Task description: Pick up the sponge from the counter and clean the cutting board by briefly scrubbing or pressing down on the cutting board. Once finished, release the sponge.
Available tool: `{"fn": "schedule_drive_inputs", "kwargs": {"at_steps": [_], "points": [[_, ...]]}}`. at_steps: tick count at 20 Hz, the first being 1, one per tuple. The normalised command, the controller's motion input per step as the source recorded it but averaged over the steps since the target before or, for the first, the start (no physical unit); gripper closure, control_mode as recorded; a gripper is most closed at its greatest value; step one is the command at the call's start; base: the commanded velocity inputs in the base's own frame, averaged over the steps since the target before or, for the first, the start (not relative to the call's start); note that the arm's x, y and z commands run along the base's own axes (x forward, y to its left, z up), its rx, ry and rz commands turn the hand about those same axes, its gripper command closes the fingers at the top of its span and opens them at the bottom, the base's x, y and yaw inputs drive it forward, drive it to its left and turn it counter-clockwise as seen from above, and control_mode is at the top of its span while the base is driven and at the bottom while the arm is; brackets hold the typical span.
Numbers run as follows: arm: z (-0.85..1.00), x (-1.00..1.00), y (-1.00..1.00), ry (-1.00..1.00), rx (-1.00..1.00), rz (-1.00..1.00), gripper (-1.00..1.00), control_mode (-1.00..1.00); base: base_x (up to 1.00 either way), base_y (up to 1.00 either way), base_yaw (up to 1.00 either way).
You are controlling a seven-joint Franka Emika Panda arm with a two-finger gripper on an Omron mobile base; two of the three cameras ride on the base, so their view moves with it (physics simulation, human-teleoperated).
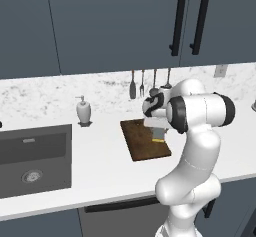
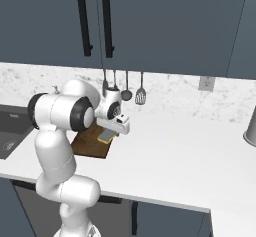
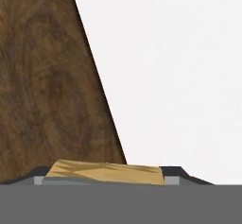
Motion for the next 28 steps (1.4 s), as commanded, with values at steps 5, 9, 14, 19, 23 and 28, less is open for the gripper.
{"fn": "schedule_drive_inputs", "kwargs": {"at_steps": [5, 9, 14, 19, 23, 28], "points": [[-0.13, 0.11, -0.05, -0.05, 0.0, 0.01, 1.0, -1.0, 0.0, 0.0, 0.0], [0.03, 0.27, 0.24, -0.01, 0.0, -0.01, 1.0, -1.0, 0.0, 0.0, 0.0], [0.05, 0.49, 0.1, 0.0, 0.0, 0.0, 1.0, -1.0, 0.0, 0.0, 0.0], [0.0, 0.58, 0.12, 0.01, 0.0, 0.0, 1.0, -1.0, 0.0, 0.0, 0.0], [-0.33, 0.03, 0.02, 0.01, -0.09, 0.02, 1.0, -1.0, 0.0, 0.0, 0.0], [-0.46, -0.25, -0.01, -0.01, -0.05, 0.03, 1.0, -1.0, 0.0, 0.0, 0.0]]}}
